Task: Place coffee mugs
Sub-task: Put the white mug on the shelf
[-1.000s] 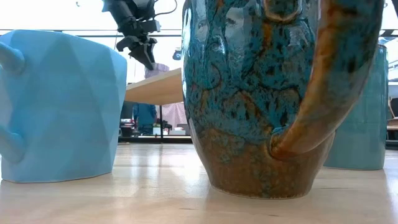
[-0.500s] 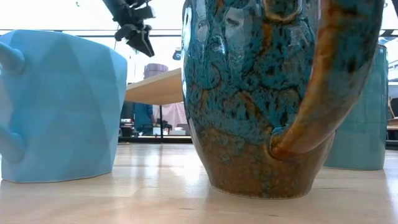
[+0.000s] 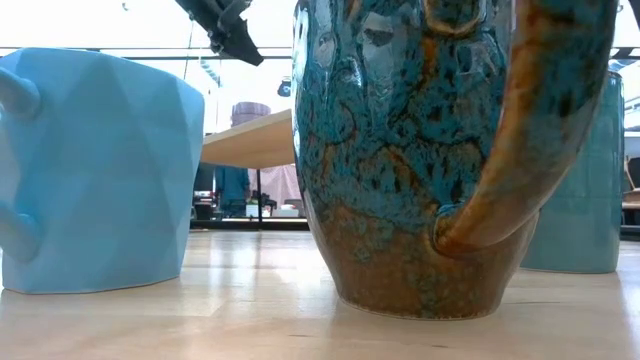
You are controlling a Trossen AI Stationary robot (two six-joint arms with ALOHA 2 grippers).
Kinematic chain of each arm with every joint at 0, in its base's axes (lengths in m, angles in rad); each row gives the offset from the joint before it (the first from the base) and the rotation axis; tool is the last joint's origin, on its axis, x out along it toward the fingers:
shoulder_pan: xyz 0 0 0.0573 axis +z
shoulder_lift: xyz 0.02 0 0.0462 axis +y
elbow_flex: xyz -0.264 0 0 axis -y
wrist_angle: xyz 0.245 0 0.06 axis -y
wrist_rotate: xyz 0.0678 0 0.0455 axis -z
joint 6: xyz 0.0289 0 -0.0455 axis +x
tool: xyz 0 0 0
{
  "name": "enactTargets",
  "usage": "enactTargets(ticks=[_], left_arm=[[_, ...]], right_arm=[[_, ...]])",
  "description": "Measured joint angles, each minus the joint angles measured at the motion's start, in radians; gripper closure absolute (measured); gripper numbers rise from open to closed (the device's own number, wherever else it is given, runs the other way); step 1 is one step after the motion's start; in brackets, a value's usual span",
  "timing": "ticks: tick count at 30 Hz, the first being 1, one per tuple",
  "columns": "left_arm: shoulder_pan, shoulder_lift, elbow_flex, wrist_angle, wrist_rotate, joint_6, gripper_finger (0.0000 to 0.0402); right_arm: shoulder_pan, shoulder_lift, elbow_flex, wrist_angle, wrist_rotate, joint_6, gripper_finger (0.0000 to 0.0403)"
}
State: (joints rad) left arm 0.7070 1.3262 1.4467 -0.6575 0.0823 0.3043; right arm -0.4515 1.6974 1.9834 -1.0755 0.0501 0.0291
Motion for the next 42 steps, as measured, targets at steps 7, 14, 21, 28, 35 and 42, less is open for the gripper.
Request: enactTargets(ticks=[7,14,21,28,35,42], left_arm=[[-0.062,0.0,0.0,-0.003,0.001,-0.065,0.0267],[-0.101,0.0,0.0,-0.003,0.0,-0.01,0.0267],[-0.101,0.0,0.0,-0.034,0.0,-0.057,0.0267],[-0.101,0.001,0.0,-0.051,0.0,-0.047,0.0267],[-0.101,0.001,0.0,-0.059,0.001,-0.047,0.0267],[-0.101,0.001,0.0,-0.066,0.0,-0.047,0.0267]], right_arm=[[-0.103,0.0,-0.161,0.043,-0.137,-0.056,0.0276],[-0.182,0.0,-0.262,0.046,-0.182,-0.123,0.0276],[-0.277,0.002,-0.411,0.146,-0.302,-0.296,0.0276],[-0.338,0.002,-0.539,0.269,-0.343,-0.468,0.0276],[-0.397,0.002,-0.655,0.417,-0.424,-0.524,0.0276],[-0.438,0.002,-0.663,0.46,-0.525,-0.521,0.0276]])
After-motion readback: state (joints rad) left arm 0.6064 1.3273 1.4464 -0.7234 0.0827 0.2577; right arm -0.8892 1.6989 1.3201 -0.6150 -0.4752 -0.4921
